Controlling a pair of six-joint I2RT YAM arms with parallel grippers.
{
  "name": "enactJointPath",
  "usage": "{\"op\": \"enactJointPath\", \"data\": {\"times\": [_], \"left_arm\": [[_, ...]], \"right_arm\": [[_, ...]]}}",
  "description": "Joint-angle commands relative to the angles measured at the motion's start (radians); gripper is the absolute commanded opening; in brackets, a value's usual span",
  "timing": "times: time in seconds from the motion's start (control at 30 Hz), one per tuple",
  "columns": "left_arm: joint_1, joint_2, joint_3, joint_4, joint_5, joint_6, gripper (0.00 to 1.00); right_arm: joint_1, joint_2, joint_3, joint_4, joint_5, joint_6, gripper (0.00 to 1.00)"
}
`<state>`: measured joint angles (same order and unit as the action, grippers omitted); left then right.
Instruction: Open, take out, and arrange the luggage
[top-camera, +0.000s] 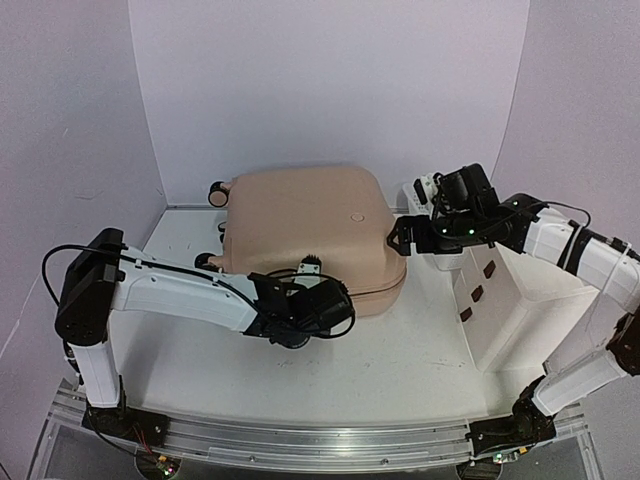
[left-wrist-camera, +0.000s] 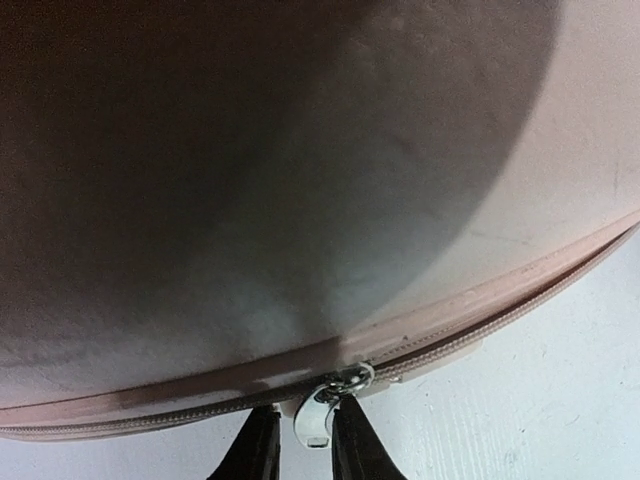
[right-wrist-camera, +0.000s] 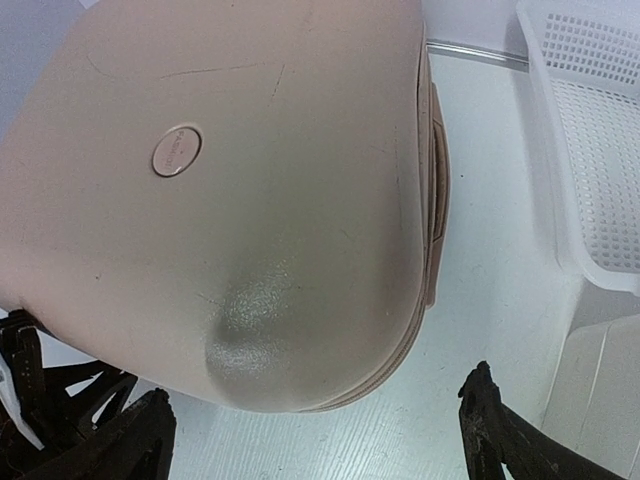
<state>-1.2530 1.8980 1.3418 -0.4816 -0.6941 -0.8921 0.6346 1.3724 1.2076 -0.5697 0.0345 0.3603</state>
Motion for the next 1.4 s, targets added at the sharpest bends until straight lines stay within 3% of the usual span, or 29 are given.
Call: {"op": "enactJointPath", "data": {"times": [0.0, 0.2, 0.6, 0.97, 1.17, 1.23, 1.37], "left_arm": [[0.032, -0.045, 0.001, 0.038, -0.065, 0.0, 0.12], [0.037, -0.076, -0.032, 0.04, -0.049, -0.003, 0.0], [0.064, -0.262, -0.244, 0.117, 0.009, 0.054, 0.0], [0.158, -0.569, -0.542, -0.043, -0.017, -0.003, 0.0], [0.206, -0.731, -0.616, -0.086, 0.061, 0.12, 0.0], [0.207, -0.83, -0.611, -0.065, 0.205, 0.236, 0.06], [0.21, -1.005, -0.619, -0.017, 0.453, 0.373, 0.48]], "right_arm": [[-0.001, -0.045, -0.011, 0.041, 0.011, -0.001, 0.98], [-0.001, -0.041, -0.015, 0.041, 0.017, -0.006, 0.98], [-0.001, -0.033, -0.02, 0.041, 0.044, -0.017, 0.98], [-0.001, -0.024, -0.007, 0.028, 0.087, -0.059, 0.98], [-0.001, -0.026, 0.008, -0.014, 0.065, -0.095, 0.98], [0.0, -0.034, 0.006, -0.032, 0.02, -0.099, 0.98], [0.017, -0.064, 0.012, -0.088, -0.025, -0.1, 0.98]]}}
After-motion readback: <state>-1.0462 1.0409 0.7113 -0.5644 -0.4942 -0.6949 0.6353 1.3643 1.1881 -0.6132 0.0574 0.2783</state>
